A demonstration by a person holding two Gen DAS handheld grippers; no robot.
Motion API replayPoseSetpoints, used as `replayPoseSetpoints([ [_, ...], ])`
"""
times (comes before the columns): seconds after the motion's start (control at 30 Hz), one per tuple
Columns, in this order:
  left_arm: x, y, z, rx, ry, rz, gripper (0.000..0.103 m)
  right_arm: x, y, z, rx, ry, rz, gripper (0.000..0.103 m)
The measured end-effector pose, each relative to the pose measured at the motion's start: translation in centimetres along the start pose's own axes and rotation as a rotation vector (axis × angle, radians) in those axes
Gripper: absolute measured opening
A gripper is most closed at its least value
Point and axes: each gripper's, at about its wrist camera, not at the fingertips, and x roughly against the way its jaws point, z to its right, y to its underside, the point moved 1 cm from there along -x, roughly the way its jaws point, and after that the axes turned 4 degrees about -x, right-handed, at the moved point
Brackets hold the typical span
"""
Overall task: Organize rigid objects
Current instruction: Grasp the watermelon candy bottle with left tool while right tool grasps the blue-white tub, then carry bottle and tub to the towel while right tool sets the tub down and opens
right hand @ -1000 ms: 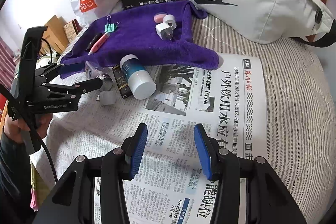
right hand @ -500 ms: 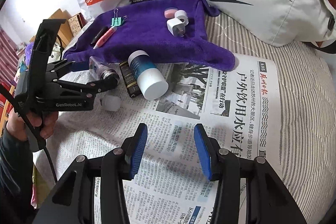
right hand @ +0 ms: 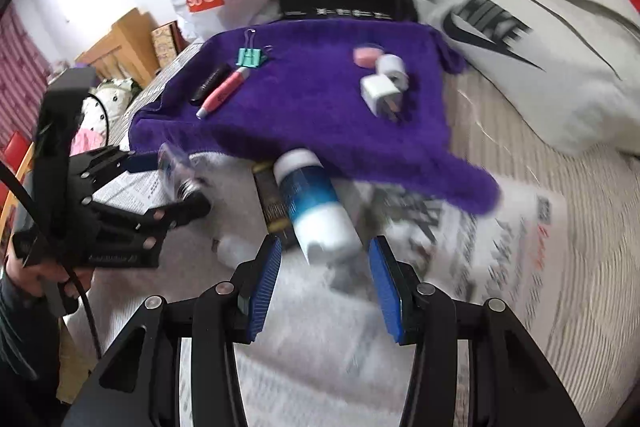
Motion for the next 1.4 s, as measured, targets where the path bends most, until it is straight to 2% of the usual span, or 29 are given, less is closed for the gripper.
replayPoseSetpoints([
  [0.1, 0.1, 0.4, -0.4, 0.003, -0.002, -0.009, 0.080, -1.4, -1.0, -0.4, 0.027, -0.023, -0.024, 0.046],
  [0.23, 0.2, 0.5, -0.9, 0.018, 0.012, -0.013, 0.080, -3.1, -1.9, -0.8, 0.085, 0.031, -0.058, 0.046],
  [0.5, 0.1, 0.6, -1.2, 0.034, 0.013, -0.014, 0.080, -5.2, -2.9, -1.4, 0.136, 0.004, -0.103, 0.044],
  [0.53, 0.1, 0.6, -1.2, 0.036, 0.015, -0.016, 0.080, -5.3, -2.9, -1.4, 0.133, -0.003, -0.096, 0.040],
  [0.77, 0.3, 1.1, -1.3, 0.044, 0.013, -0.013, 0.080, -3.9, -1.6, 0.0, 0.035, 0.008, -0.096, 0.040],
  [0.83, 0.3, 1.1, -1.3, 0.049, 0.013, -0.010, 0.080, -2.9, -0.6, 1.3, -0.037, 0.035, -0.090, 0.040],
  [0.9, 0.3, 1.2, -1.2, 0.046, 0.009, -0.012, 0.080, -2.1, 0.7, 2.3, -0.090, 0.103, -0.091, 0.040],
  [1.03, 0.3, 1.4, -1.0, 0.037, -0.004, -0.020, 0.080, -1.6, 2.0, 2.7, -0.109, 0.148, -0.101, 0.039],
  [1.17, 0.4, 1.6, -0.8, 0.037, -0.004, -0.020, 0.080, -1.9, 2.8, 2.2, -0.059, 0.197, -0.107, 0.039],
  [1.4, 0.5, 1.7, -1.0, 0.054, 0.000, -0.017, 0.080, -1.8, 2.3, 3.2, -0.079, 0.158, -0.077, 0.037],
])
